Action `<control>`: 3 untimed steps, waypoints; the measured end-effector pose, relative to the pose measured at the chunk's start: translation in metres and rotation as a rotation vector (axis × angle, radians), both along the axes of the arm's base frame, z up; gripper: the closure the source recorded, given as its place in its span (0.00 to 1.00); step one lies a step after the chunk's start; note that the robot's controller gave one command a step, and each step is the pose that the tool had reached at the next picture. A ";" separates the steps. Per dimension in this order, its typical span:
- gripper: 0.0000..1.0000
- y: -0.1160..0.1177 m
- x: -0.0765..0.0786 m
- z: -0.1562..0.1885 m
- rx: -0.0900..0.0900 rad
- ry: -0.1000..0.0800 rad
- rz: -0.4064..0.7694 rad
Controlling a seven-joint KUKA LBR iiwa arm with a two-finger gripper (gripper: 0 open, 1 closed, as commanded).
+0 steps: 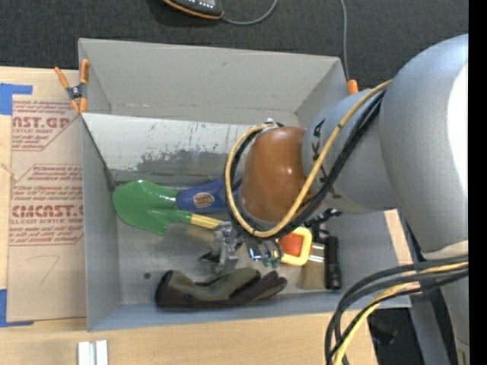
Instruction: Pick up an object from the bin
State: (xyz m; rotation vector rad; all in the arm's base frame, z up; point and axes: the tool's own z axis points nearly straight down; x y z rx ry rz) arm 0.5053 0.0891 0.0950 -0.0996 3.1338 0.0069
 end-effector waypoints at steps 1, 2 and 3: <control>1.00 0.016 0.013 -0.016 0.000 -0.002 0.187; 1.00 0.015 0.011 -0.009 0.001 0.009 0.081; 1.00 0.013 0.022 0.012 0.000 0.000 0.154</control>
Offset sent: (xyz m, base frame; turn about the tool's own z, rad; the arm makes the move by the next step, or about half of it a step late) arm 0.0164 -0.0091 0.1057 -0.0943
